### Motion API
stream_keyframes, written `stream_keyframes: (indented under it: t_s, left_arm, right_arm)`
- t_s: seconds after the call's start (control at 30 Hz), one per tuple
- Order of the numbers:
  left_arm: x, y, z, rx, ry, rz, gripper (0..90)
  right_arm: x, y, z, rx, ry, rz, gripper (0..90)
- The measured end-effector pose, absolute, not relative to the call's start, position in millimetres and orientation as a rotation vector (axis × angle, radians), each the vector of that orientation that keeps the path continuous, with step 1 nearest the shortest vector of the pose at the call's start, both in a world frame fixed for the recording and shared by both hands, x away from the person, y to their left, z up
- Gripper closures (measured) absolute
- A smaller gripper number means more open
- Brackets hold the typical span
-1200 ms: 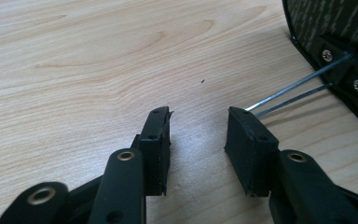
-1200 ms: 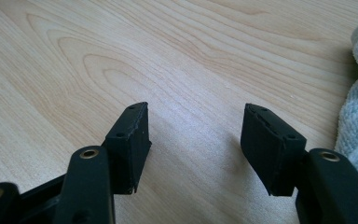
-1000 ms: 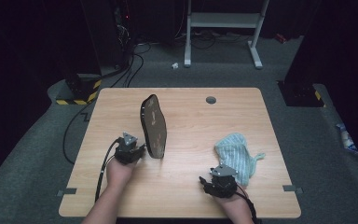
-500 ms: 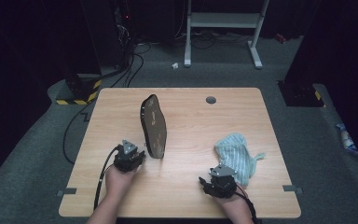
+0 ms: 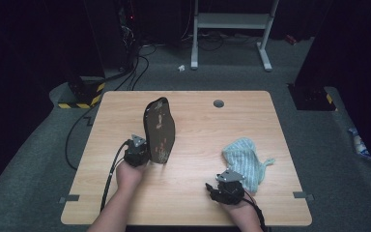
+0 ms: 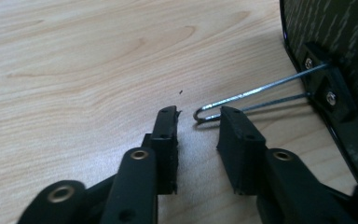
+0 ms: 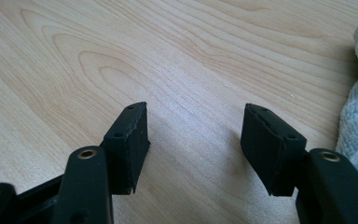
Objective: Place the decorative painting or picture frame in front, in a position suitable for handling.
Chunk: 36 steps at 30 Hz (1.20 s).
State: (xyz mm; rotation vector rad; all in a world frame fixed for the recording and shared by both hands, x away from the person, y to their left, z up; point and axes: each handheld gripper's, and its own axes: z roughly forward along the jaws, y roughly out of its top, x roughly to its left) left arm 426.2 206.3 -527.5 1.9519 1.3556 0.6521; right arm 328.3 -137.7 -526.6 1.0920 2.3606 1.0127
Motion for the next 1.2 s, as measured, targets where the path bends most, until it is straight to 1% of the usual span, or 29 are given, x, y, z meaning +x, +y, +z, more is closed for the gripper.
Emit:
stream_keyframes:
  t_s: [0.1,0.13,0.17,0.27,0.37,0.47,0.5,0.6,0.7,0.93,1.2]
  left_arm:
    - [415,211,-526,1.966,1.335,0.652,63.0]
    - [405,215,-525,1.947,1.330,0.663,62.4]
    - [405,215,-525,1.947,1.330,0.663,60.2]
    - [378,224,-520,1.901,1.317,0.639,54.3]
    - [355,226,-518,1.899,1.268,0.665,51.8]
    - [340,231,-517,1.891,1.262,0.630,49.3]
    - [338,231,-516,1.902,1.249,0.604,47.5]
    - [329,229,-510,1.906,1.202,0.588,44.2]
    - [324,224,-502,1.890,1.170,0.581,41.4]
    - [320,215,-480,1.831,1.118,0.590,35.5]
    - [327,202,-464,1.832,1.092,0.585,33.8]
  right_arm:
    - [328,-138,-527,1.089,2.363,1.013,41.3]
    - [328,-139,-527,1.086,2.363,1.015,41.4]
    - [328,-139,-527,1.083,2.361,1.014,41.6]
    - [328,-139,-527,1.089,2.361,1.012,41.7]
    - [329,-140,-527,1.087,2.358,1.011,41.6]
    - [329,-140,-527,1.092,2.357,1.009,41.0]
    - [329,-140,-527,1.094,2.356,1.010,40.8]
    - [330,-140,-527,1.095,2.355,1.011,39.8]
    - [330,-140,-527,1.109,2.346,1.001,36.8]
    - [330,-140,-527,1.116,2.344,0.999,36.6]
    - [329,-140,-527,1.114,2.347,1.000,36.5]
